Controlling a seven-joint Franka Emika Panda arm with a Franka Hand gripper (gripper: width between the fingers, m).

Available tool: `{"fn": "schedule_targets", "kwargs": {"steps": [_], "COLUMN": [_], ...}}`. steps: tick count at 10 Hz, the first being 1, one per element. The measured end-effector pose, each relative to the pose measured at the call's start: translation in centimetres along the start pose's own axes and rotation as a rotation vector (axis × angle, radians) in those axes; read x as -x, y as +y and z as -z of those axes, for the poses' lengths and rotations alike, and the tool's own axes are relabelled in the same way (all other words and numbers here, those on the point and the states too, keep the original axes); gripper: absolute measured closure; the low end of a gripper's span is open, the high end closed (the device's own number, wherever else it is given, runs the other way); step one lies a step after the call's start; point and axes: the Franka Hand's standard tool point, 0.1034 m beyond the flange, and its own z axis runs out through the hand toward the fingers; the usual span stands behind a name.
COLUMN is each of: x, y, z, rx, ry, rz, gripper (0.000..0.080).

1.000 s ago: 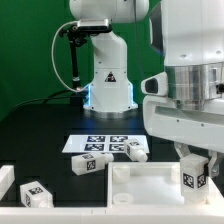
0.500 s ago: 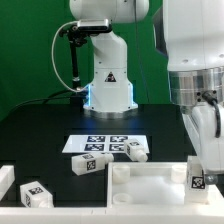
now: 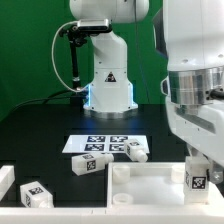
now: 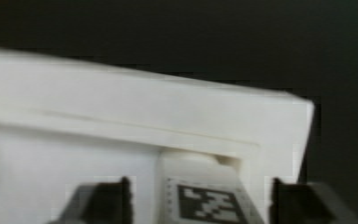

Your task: Assemble one leg

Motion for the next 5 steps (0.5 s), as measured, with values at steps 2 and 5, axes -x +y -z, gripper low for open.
{"fn": "schedule_targets", "kwargs": {"steps": [2,5], "x": [-0.06,-0.24], "y": [0.16,0.20], "z": [-0.05,-0.04], "rx": [0.003,0.004], "ry": [0.000,0.002], "rz": [0.176,0.346], "gripper": [0.0171,0.0150]}}
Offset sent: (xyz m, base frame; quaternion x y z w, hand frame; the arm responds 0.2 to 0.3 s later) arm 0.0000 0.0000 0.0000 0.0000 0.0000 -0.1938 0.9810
